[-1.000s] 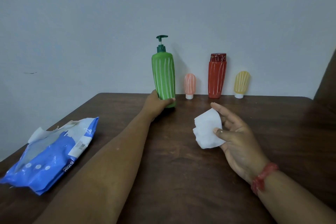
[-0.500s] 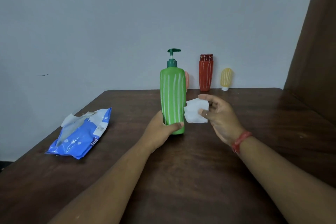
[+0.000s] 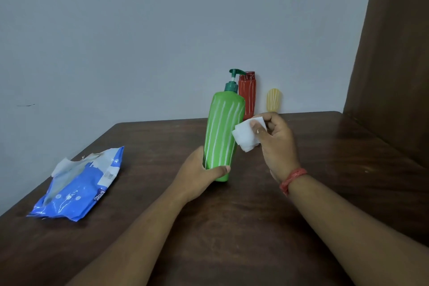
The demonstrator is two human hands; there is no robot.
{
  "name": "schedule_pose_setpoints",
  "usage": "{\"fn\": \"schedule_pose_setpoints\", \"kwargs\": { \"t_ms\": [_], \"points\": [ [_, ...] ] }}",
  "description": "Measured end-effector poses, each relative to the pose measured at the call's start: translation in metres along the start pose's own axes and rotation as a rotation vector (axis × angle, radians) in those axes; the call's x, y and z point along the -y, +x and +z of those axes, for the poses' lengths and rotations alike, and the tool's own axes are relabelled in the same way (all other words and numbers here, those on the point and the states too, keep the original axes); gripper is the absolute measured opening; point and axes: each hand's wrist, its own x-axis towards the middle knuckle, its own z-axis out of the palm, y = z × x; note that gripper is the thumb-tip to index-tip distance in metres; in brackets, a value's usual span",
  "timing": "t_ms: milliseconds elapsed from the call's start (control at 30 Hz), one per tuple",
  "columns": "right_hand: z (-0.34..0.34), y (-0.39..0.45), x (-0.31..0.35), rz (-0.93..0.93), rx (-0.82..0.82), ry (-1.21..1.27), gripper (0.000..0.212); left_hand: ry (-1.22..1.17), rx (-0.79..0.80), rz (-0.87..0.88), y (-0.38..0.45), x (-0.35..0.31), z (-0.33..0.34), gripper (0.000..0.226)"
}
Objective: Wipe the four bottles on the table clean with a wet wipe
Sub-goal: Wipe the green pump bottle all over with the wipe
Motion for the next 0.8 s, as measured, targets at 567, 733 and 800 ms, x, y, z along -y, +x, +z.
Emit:
{"fn": "schedule_pose_setpoints", "kwargs": {
  "t_ms": [567, 733, 800],
  "points": [
    [-0.016, 0.003, -0.007, -0.457, 0.018, -0.647, 0.032, 0.206, -0.013, 0.100, 0.001, -0.008, 0.014, 0.035],
    [-0.026, 0.015, -0.006, -0.487, -0.117, -0.654, 0.027, 0.256, 0.002, 0.106, 0.000, -0.010, 0.015, 0.035],
    [-0.031, 0.017, -0.005, -0.448, -0.177, -0.640, 0.023, 0.281, 0.002, 0.127, 0.000, -0.009, 0.016, 0.037]
  ]
}}
